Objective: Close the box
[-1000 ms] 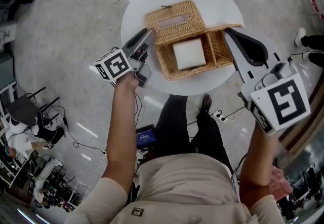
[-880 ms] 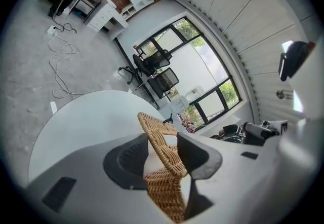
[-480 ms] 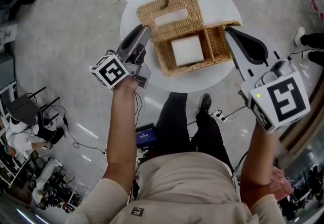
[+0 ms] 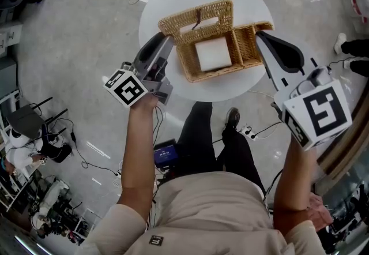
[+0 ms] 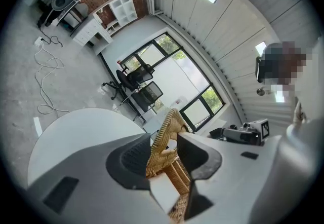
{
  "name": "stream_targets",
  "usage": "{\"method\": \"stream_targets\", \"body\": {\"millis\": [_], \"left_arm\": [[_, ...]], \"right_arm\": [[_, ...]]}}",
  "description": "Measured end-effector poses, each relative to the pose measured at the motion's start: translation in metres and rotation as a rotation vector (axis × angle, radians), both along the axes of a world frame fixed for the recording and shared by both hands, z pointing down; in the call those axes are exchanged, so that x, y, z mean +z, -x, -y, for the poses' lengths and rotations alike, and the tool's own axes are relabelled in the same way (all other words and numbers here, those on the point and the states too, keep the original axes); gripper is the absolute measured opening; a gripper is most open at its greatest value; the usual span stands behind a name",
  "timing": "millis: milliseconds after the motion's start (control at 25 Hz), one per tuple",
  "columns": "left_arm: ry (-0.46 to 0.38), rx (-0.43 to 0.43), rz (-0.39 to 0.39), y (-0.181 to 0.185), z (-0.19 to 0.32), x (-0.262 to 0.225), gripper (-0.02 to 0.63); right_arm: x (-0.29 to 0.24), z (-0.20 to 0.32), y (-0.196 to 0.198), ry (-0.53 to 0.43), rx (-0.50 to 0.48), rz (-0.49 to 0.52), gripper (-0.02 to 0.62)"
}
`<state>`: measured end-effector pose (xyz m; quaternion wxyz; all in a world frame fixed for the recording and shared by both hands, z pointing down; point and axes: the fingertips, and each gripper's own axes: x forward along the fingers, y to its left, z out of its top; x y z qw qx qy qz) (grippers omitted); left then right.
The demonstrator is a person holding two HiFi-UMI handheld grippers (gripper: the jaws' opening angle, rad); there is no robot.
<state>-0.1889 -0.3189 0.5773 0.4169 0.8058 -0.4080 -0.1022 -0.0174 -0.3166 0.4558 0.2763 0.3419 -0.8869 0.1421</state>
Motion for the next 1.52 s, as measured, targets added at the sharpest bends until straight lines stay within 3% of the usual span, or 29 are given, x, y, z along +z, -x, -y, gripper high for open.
{"method": "stream_targets", "body": {"millis": [360,840,1080,1240,1520], "left_arm": [[-0.044,0.046,0.036,-0.01,-0.019,-0.013,0.153],[-0.125,0.148,0.18,-0.037,-0.088,-0.003,0.153],[-0.142,0.222,0.31,-0.055,-0.123,0.007,0.153],[-0.131,0.284,0.377,-0.063,-0.149,0.031,0.153],[-0.09,0.388,0.559,-0.068,-0.164,0.059,0.153]], "right_arm": [[-0.008,-0.003,0.0,-0.006,-0.016,0.002,-0.008],[-0.007,-0.047,-0.02,-0.022,-0.02,-0.006,-0.008],[-0.016,-0.069,-0.029,-0.025,-0.021,-0.01,-0.008],[-0.015,-0.083,-0.026,-0.029,-0.024,-0.011,-0.008],[-0.03,-0.088,-0.022,-0.052,-0.035,-0.019,-0.008]]}}
